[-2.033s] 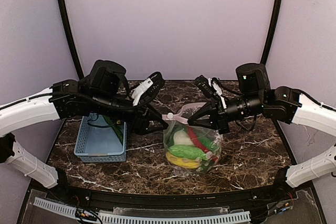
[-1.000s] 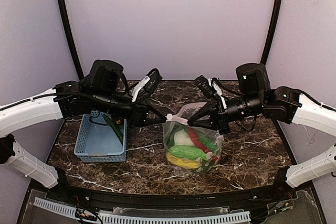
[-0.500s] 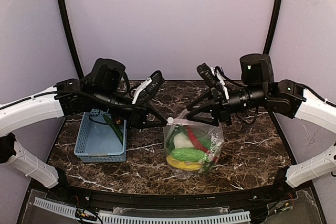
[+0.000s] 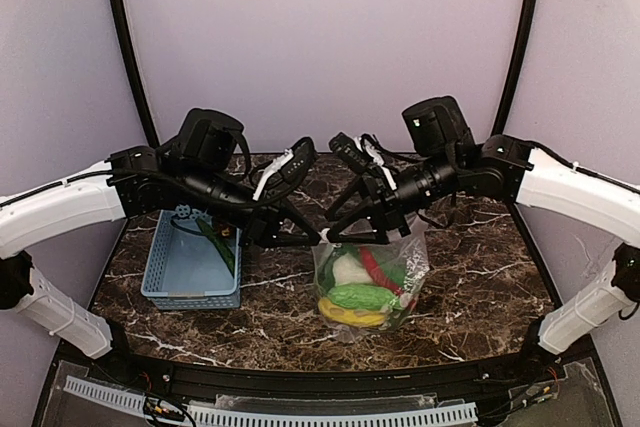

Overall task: Place the food in the zip-top bag and seal the zipper
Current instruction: Zip the zipper on the zipper food storage bag.

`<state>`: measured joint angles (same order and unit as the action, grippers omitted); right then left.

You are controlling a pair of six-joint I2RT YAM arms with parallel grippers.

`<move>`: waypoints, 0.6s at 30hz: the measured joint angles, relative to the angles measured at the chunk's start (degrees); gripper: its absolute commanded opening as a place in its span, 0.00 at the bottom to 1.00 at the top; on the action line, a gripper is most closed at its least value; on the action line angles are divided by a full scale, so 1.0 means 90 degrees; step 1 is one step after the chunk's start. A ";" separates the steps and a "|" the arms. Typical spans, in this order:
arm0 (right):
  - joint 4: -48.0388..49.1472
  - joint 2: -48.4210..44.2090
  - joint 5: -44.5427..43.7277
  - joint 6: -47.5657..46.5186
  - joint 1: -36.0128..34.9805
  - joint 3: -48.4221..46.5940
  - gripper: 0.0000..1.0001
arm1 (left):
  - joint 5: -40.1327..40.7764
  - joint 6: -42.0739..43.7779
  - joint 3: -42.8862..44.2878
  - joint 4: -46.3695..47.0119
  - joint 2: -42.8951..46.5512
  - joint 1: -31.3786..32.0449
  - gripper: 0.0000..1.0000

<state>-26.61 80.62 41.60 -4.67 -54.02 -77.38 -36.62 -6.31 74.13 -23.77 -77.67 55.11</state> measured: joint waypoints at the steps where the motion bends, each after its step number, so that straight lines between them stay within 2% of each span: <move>1: -0.0044 0.0046 0.0075 -0.0024 0.0002 -0.0002 0.51 | 0.0000 0.0012 0.0000 0.0000 0.0000 0.0000 0.01; 4: -0.0100 0.0153 0.0233 -0.0104 0.0000 -0.0058 0.44 | -0.0002 0.0032 0.0000 -0.0005 0.0000 0.0000 0.01; 10: -0.0102 0.0265 0.0461 -0.0185 0.0000 -0.0153 0.37 | -0.0002 0.0061 0.0000 -0.0022 0.0000 0.0000 0.01; 15: -0.0102 0.0364 0.0549 -0.0238 0.0000 -0.0155 0.36 | 0.0000 0.0070 0.0000 -0.0046 0.0000 0.0000 0.01; 18: -0.0102 0.0398 0.0556 -0.0260 0.0000 -0.0155 0.29 | 0.0000 0.0080 0.0000 -0.0075 0.0000 0.0000 0.01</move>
<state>-27.53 84.20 46.61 -7.01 -54.02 -78.78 -36.62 -5.58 74.13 -24.45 -77.67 55.11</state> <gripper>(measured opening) 0.345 0.009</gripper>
